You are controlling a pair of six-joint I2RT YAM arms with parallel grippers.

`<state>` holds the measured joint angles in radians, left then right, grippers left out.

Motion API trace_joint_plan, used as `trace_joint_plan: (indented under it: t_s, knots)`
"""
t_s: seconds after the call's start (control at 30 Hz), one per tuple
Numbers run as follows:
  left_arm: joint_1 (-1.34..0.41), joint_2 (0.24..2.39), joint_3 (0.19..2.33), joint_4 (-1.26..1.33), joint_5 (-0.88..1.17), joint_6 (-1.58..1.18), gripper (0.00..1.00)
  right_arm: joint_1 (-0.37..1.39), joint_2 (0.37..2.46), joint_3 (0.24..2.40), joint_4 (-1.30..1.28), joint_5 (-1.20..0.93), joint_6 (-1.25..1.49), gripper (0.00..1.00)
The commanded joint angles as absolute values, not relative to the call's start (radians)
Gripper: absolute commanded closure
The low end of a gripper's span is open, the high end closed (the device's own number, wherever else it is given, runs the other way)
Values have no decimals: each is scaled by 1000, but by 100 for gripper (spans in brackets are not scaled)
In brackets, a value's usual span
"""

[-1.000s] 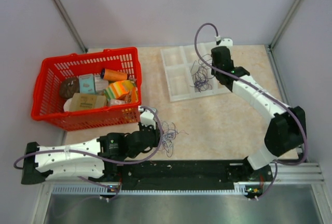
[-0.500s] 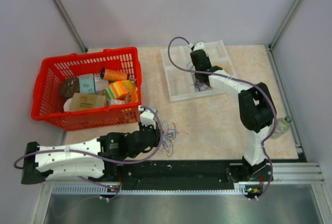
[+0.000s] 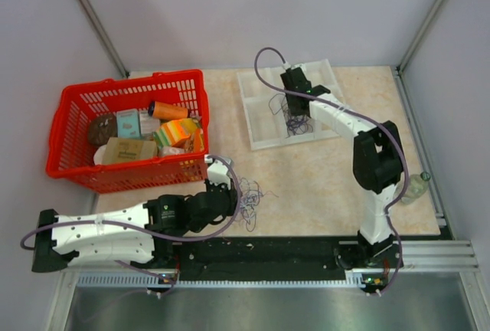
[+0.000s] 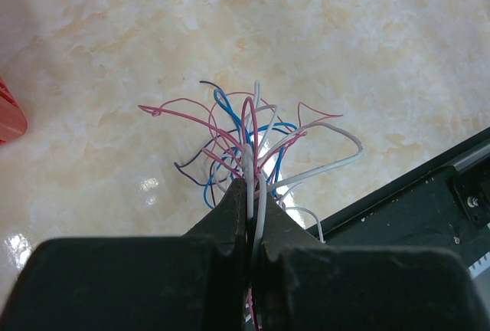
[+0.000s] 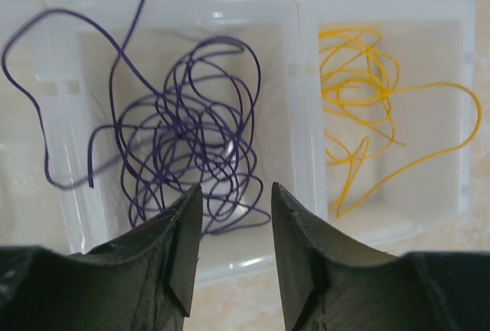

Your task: Untangle the cables

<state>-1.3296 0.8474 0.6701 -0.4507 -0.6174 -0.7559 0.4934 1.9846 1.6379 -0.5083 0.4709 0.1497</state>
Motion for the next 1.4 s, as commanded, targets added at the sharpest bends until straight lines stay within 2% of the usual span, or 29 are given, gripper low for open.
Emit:
trace_joint_plan:
  t_s: [0.0,0.1,0.23,0.3,0.4,0.57,0.77,0.93,1.0,1.07,1.1,1.37]
  knots:
    - [-1325,851,713,-416,-627,-733,100,453,1892,1661,-652,397,196,57]
    - [-1322,854,712,-413,-634,-729,100,443,1844,1643,-684,377,193,51]
    - [-1319,856,701,-397,-621,-732,100,443,1789,1634,-680,235,215,48]
    - [-1318,856,696,-393,-615,-732,100,443,1793,1647,-626,139,247,43]
    - [-1315,861,707,-400,-609,-726,100,423,1868,1721,-592,45,397,39]
    - [-1313,848,707,-417,-623,-733,100,426,1999,1825,-561,-9,713,36]
    - [-1313,818,710,-446,-629,-741,100,439,2069,1842,-563,156,776,46]
    - [-1313,796,690,-448,-644,-739,100,437,2072,1815,-531,175,762,58]
    - [-1312,799,686,-434,-640,-742,100,439,2074,1815,-514,193,744,73]
    - [-1312,808,690,-428,-635,-732,100,436,2065,1818,-515,224,720,94]
    - [-1312,814,695,-426,-635,-730,100,434,2057,1807,-518,241,710,100]
    - [-1310,812,695,-426,-627,-723,100,422,1954,1651,-505,425,553,100]
